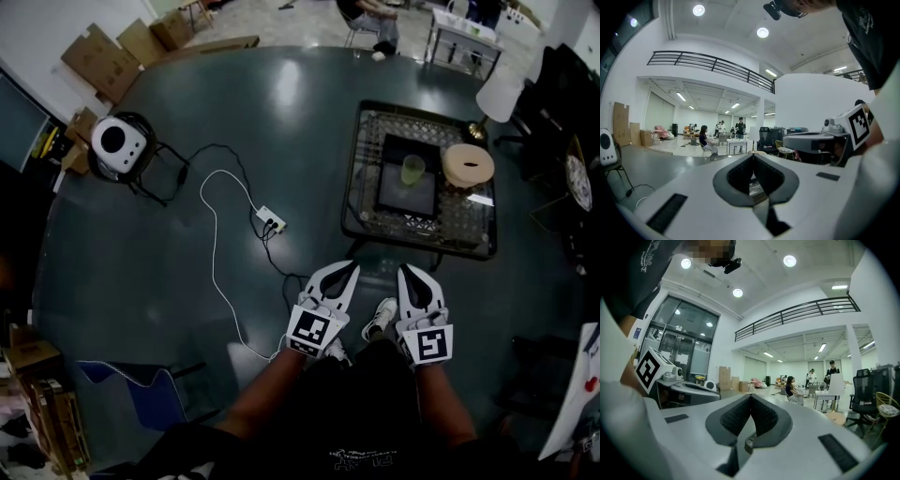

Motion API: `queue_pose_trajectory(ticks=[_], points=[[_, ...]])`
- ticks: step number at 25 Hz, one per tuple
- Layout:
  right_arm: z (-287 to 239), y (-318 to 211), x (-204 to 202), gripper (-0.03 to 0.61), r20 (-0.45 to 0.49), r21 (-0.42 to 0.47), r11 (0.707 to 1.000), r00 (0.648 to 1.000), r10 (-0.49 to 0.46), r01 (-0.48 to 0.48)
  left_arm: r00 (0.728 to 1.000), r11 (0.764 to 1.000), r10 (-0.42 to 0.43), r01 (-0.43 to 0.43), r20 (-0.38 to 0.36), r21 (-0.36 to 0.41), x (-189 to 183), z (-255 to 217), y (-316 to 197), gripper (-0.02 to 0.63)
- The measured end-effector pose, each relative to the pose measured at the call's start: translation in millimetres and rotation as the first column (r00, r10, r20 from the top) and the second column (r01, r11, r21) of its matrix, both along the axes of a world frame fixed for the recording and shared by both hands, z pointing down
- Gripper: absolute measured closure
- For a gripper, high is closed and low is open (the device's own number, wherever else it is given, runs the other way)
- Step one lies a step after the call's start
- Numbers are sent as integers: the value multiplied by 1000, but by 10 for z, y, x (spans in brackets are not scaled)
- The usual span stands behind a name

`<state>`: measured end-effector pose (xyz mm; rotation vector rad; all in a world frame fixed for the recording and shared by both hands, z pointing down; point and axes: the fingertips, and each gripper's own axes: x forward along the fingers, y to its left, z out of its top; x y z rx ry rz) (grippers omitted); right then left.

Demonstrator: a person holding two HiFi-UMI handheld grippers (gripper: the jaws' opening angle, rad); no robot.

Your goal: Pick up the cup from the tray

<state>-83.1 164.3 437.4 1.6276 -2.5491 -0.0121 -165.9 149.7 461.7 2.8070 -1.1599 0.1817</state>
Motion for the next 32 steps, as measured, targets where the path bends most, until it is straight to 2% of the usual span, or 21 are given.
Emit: queue_pose_trajectory(ticks=[8,11,25,32], points=[[55,-337,80,569,18,-1,999,999,-42,42,999,1000,-26,26,37,-9,110,54,-363,604],[44,-482,144,569,44,25,998,997,-64,63,999,1000,-27,27,37,-5,239,49,-510,604],[41,-1240,799,569,86,34,997,994,-69,66,996,998,-55,56,71,-20,865,54,-1236,604],[93,-1542,1123,569,73,-28,999,996,-45,47,990,995,-95,98,105,-25,1083,71,-1472,604]])
